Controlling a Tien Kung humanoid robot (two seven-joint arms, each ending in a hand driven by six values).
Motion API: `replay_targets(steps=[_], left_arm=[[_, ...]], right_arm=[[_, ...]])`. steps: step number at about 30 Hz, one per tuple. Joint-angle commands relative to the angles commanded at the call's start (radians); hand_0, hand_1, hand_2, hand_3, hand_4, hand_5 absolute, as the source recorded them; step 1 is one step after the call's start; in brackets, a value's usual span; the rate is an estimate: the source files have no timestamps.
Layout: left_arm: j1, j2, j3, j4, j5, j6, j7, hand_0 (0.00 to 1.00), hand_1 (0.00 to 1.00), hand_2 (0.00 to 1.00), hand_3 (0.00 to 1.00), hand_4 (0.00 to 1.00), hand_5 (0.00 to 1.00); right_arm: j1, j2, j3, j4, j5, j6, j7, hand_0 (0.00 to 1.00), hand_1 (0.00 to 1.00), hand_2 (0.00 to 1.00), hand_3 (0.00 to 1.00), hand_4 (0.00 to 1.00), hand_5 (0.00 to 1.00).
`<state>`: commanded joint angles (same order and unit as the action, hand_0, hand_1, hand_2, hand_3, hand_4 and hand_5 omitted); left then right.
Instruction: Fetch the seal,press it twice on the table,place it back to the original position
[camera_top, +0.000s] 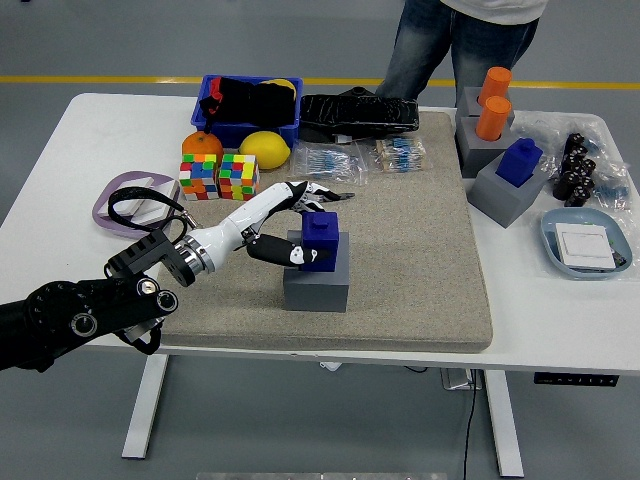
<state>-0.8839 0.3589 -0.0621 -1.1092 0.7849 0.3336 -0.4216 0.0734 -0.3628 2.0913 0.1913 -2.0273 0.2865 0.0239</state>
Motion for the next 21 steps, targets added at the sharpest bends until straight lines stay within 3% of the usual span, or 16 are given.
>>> replay_targets(steps=[21], left_arm=[[0.005, -0.011, -0.001, -0.005, -0.031, 0.02, -0.02, 0.652, 0.466, 0.436, 0.764, 0.529, 0.002]], right_arm=[[0.0, 0.0, -0.002, 0.001, 0.002, 0.001, -0.001, 0.782, 0.68, 0.657, 0.614, 0.785, 0.44]])
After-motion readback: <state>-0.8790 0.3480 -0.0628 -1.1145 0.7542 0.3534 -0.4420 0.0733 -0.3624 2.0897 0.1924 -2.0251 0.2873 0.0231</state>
